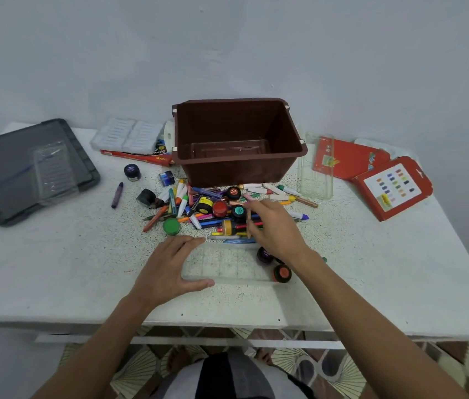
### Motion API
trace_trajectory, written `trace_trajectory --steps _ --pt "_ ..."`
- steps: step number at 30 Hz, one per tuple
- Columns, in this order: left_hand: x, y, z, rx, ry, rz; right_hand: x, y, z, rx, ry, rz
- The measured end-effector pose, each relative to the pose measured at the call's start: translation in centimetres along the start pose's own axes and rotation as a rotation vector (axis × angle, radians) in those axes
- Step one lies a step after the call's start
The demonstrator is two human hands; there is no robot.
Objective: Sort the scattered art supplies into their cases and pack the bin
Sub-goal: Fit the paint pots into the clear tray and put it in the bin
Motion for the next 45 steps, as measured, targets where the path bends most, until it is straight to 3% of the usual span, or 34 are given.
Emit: trace_trajectory --steps 7,17,21,29,45 --pt "-0.1 -0.1 0.0 -0.016 0.009 -0.001 -2.1 0.1 2.6 -0.049 -0.162 -0.011" --pt "-0.2 -0.3 -0.1 -0.036 0.021 0.017 0.9 0.2 0.3 -0.075 -0.032 0.110" --pt "-0.3 -0.4 -0.1 -0.036 0.018 0.019 2.6 -0.4 -2.8 -0.072 -0.051 0.161" --pt "-0.3 -0.4 0.0 -0.037 0.027 0.020 1.7 -0.3 -8.5 -0.031 -0.176 0.096" --pt "-0.3 -0.4 -0.1 -0.004 0.007 0.017 0.1 0.7 -9.9 0.028 -0.141 -0.102"
Point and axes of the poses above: each hand's wrist, its own z-axis towards the middle knuckle, its own x-axis out of the back of the hand, y = z × x, the point moved 5 cm from there along z, towards the middle knuckle, and after that the axes turned 1 degree about x, right-handed, at the moved point
